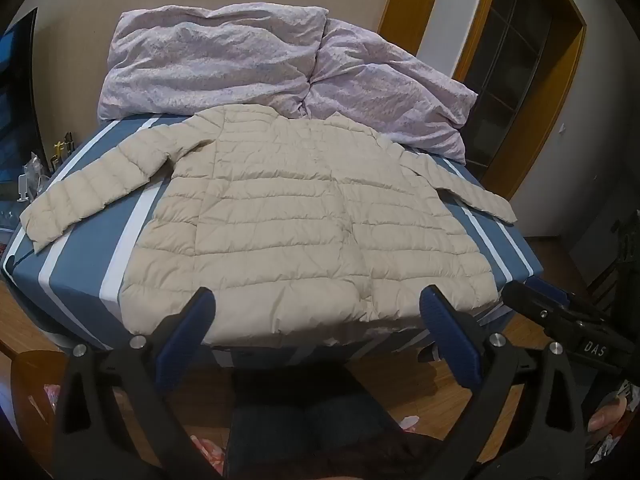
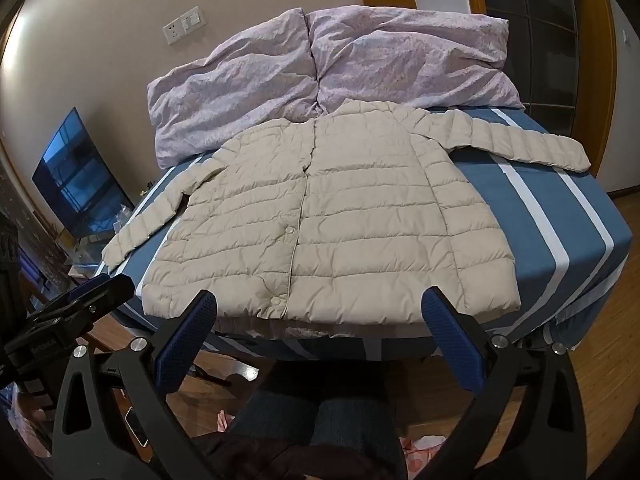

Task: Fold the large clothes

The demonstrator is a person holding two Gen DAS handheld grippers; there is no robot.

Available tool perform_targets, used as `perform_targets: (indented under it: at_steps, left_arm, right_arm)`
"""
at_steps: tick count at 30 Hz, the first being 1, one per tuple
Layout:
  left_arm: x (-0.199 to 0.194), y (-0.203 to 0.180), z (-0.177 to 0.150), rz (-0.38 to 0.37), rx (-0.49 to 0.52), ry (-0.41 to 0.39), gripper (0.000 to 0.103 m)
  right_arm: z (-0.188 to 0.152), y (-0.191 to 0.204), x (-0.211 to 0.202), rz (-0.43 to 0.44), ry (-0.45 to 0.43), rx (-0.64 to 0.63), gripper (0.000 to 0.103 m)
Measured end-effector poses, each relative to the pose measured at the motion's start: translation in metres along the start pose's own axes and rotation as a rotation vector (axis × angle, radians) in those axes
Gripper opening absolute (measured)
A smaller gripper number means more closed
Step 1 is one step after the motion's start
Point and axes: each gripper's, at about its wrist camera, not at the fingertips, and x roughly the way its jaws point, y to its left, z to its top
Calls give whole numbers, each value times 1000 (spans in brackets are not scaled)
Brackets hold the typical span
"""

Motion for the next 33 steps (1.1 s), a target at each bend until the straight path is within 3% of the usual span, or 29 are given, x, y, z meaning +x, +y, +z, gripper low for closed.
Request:
perform_targets:
  at_steps: [33]
  left_arm:
    - [0, 0, 0, -3, -4, 2, 101]
  right_arm:
    - [0, -3, 3, -5, 2, -2, 102]
